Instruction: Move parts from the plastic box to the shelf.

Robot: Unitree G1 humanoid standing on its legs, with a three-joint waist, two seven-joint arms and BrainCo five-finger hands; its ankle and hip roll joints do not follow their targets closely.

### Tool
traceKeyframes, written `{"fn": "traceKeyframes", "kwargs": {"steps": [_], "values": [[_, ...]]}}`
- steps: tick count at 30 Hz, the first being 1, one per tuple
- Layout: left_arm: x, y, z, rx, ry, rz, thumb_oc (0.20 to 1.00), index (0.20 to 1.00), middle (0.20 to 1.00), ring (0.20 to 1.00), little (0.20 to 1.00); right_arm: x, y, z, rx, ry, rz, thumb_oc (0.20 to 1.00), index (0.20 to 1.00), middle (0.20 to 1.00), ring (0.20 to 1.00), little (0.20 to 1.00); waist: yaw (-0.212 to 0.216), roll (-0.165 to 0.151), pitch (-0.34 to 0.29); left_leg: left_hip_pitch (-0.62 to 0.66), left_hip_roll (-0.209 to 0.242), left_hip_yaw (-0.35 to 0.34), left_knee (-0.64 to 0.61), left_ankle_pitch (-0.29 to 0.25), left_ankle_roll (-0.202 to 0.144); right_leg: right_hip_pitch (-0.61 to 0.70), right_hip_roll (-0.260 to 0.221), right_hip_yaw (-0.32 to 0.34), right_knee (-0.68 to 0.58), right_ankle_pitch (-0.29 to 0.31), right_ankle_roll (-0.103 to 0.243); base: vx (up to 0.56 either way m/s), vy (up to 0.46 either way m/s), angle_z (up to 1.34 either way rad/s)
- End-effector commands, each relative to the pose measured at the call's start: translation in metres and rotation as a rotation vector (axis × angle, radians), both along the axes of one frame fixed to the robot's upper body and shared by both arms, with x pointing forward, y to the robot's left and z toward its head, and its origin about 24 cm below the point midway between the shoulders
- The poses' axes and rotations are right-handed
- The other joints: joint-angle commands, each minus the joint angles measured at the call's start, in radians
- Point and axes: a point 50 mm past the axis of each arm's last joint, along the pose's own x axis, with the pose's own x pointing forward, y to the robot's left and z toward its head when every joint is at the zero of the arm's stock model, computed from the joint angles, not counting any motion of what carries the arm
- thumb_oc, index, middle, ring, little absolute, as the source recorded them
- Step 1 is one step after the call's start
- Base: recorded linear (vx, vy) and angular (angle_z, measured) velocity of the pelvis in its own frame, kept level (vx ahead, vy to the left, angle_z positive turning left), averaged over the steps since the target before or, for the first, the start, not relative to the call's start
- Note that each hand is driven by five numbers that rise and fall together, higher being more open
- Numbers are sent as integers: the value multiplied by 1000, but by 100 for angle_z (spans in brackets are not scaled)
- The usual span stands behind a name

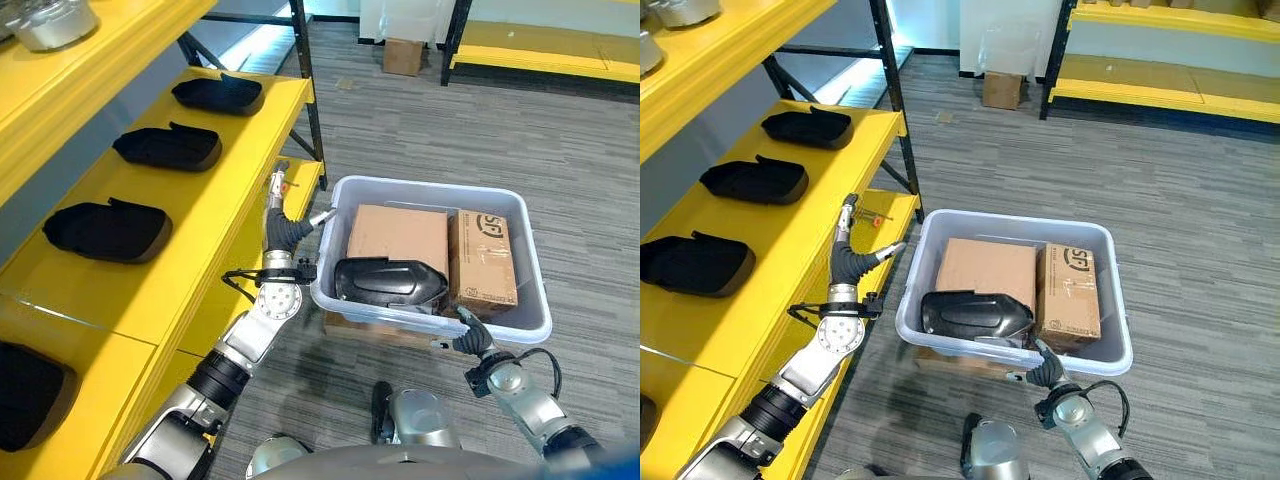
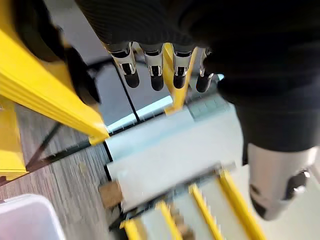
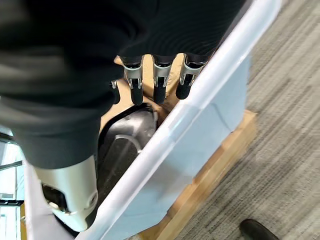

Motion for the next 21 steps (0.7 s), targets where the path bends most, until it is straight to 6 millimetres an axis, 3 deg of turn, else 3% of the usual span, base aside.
{"fn": "traceKeyframes", "kwargs": {"steps": [1,4,6,7,9,10,11,12,13,15,16,17,19,21], "values": [[2,-5,28,174,-157,-64,1000,1000,1000,1000,1000,6,-8,12,-13,-55,10,1000,1000,1000,1000,1000,-12,-22,1,-57,40,10,178,-24,-24,135,5,-16,-147,19,36,139,-141,-36],[5,1,29,253,-165,-65,1000,1000,1000,1000,1000,5,-17,13,-35,-41,26,1000,1000,1000,1000,1000,-26,-13,-2,-46,70,18,259,-24,-34,120,2,-4,-111,-10,16,113,-103,-29],[5,5,28,266,-148,-72,1000,1000,1000,1000,1000,4,-22,14,-48,-32,36,1000,1000,1000,1000,1000,-28,-7,0,-44,90,5,345,-1,-62,113,9,9,-95,-27,-1,94,-87,-46],[6,6,27,276,-138,-80,1000,1000,1000,1000,1000,4,-23,14,-52,-28,43,1000,1000,1000,1000,1000,-25,-3,4,-58,92,-22,383,12,-74,111,16,23,-87,-31,-6,86,-83,-57],[8,10,22,336,-114,-63,1000,1000,1000,1000,1000,3,-23,12,-62,-24,70,1000,1000,1000,1000,1000,-15,7,33,-144,64,-167,451,42,-84,99,33,88,-49,-40,-9,28,85,-65],[7,16,14,379,-111,-25,1000,1000,1000,1000,1000,5,-24,15,-81,-39,97,1000,1000,1000,1000,1000,-19,15,56,-155,21,-241,336,14,-49,69,20,137,-12,-37,16,-52,331,-98],[7,18,11,387,-111,-20,1000,1000,1000,1000,1000,5,-26,17,-92,-47,100,1000,1000,1000,1000,1000,-24,17,59,-139,7,-249,272,6,-38,53,6,145,1,-35,27,-115,564,-135],[6,19,7,389,-110,-13,1000,1000,1000,1000,1000,7,-29,21,-113,-67,103,1000,1000,1000,1000,1000,-31,30,66,-122,-5,-281,136,31,-46,25,-13,156,17,-32,45,-90,666,-126],[5,19,2,373,-94,-24,1000,1000,1000,1000,1000,8,-34,27,-141,-87,93,1000,1000,1000,1000,1000,-35,46,67,-101,-15,-332,-22,101,-73,-3,-39,169,36,-30,66,-52,664,-107],[5,17,-3,355,-74,-47,1000,1000,1000,1000,1000,9,-38,30,-162,-101,75,1000,1000,1000,1000,1000,-29,51,75,-116,12,-399,-73,184,-95,-5,-56,198,54,-35,73,2,419,-69],[5,20,-5,366,-74,-47,1000,1000,1000,1000,1000,12,-40,33,-175,-112,77,1000,1000,1000,1000,1000,-28,56,80,-111,12,-411,-90,149,-65,-31,-70,208,82,-26,78,19,287,-47],[5,20,-6,372,-70,-52,1000,1000,1000,1000,1000,14,-42,35,-185,-115,75,1000,1000,1000,1000,1000,-29,52,78,-94,-3,-425,-88,107,-72,-36,-87,219,104,-50,91,-39,352,-58],[9,18,-6,369,-66,-75,1000,1000,1000,1000,1000,18,-48,39,-201,-133,42,1000,1000,1000,1000,1000,-44,65,94,-91,-32,-386,-44,50,-65,-57,-100,221,135,-56,98,-2,321,-26],[13,13,-6,363,-44,-66,1000,1000,1000,1000,1000,18,-54,39,-198,-135,15,1000,1000,1000,1000,1000,-58,67,112,-94,-70,-375,-17,-14,-43,-63,-109,249,126,-30,125,2,232,45]]}}
